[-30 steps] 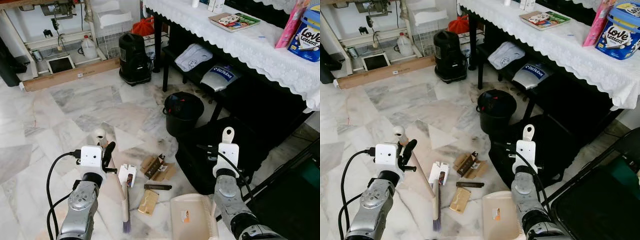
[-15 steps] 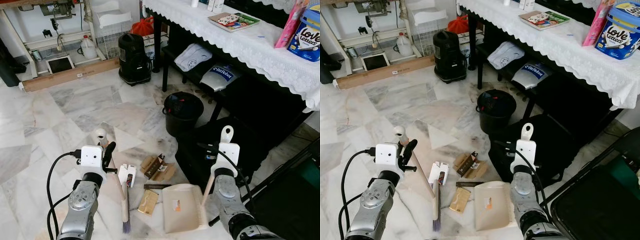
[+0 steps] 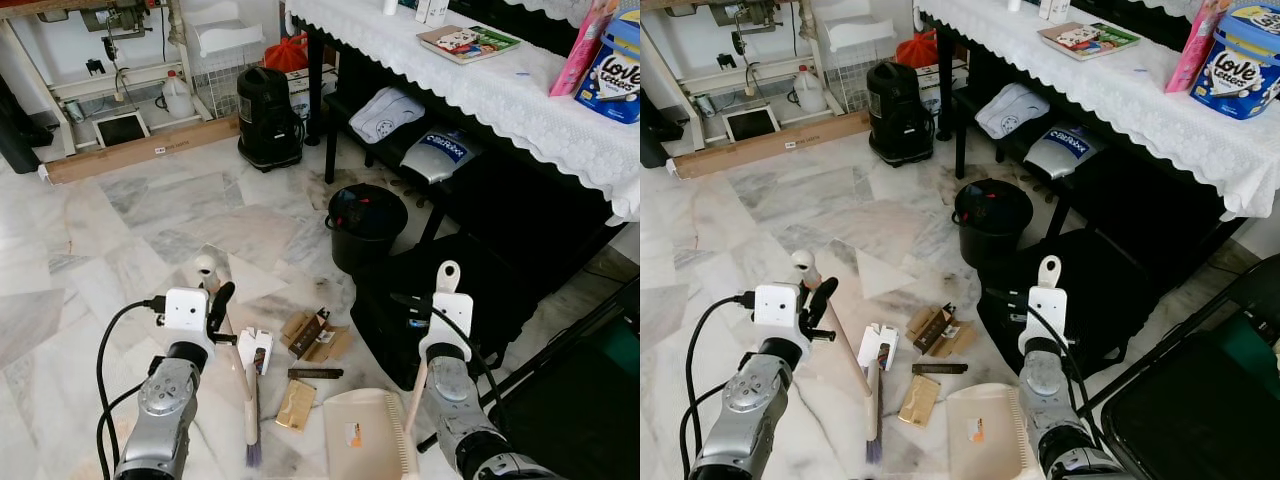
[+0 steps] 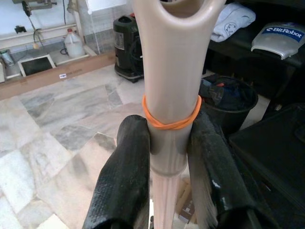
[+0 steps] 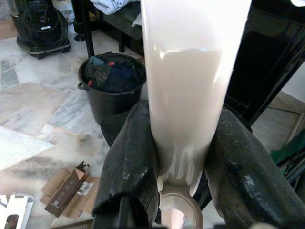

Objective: Sweep floor

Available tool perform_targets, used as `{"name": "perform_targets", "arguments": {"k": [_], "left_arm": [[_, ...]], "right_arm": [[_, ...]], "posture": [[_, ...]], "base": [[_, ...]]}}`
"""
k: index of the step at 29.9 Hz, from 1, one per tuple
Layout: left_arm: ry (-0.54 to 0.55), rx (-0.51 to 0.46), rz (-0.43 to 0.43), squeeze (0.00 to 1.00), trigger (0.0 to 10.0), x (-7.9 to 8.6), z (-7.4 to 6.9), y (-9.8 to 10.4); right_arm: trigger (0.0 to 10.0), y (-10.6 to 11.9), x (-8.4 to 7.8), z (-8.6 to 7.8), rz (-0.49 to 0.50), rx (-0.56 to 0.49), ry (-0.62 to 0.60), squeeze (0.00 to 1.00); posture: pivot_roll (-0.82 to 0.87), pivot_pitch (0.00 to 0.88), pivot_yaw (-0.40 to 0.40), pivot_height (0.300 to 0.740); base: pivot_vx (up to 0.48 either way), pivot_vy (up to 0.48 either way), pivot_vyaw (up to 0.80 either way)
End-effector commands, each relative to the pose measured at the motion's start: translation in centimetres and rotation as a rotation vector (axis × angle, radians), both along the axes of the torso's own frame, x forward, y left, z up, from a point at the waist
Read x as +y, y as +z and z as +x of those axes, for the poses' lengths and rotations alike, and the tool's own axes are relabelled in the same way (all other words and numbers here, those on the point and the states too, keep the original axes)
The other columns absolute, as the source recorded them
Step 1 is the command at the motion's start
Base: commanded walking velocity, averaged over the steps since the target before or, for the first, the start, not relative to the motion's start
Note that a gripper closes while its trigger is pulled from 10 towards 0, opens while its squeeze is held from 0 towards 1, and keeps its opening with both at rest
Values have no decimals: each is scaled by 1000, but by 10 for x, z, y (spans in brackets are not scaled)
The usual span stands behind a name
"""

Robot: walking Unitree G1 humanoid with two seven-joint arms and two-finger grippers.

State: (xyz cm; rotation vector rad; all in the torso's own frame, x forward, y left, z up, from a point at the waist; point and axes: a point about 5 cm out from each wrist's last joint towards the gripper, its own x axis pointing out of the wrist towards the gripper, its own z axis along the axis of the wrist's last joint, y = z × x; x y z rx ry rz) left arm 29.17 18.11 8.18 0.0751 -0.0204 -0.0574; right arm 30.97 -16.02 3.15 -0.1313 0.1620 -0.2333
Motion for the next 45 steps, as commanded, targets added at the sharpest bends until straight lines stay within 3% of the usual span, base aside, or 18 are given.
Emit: {"name": "perform_targets", "arguments": {"k": [1,6,14,20,23,31,38,45], "left_arm": [[14,20,-17,0,10000,3,2,-4],[-31,82,-74,0,10000,0,0,-14],[-81,129,-68,0,10000,0,-1,-19],[-215,197,-49,0,10000,4,-5,-22],[-268,221,-40,0,10000,5,-6,-20],[-412,244,-154,0,10000,2,-10,-6],[-500,285,-162,0,10000,2,-16,-1],[-523,216,-279,0,10000,2,-16,24]], "right_arm": [[10000,-3,-1,-2,-14,19,-4,0],[10000,-3,-1,-2,-16,18,-6,0],[10000,-6,-1,-3,-24,40,-11,0],[10000,-6,-1,-3,-23,47,-11,0],[10000,-7,-1,-3,-22,51,-12,0],[10000,-7,-1,-3,-23,59,-9,0],[10000,-8,-1,-3,-23,67,-6,0],[10000,-7,-1,-3,-25,65,-7,0]], "posture": [[138,104,-19,740],[134,103,-18,740],[137,99,-19,740],[139,97,-18,740],[141,95,-18,740],[144,88,-21,740],[146,89,-23,740],[146,92,-25,740]], "base": [[0,0,0],[0,0,0],[0,0,0],[0,0,0],[0,0,0],[0,0,0],[0,0,0],[0,0,0]]}}
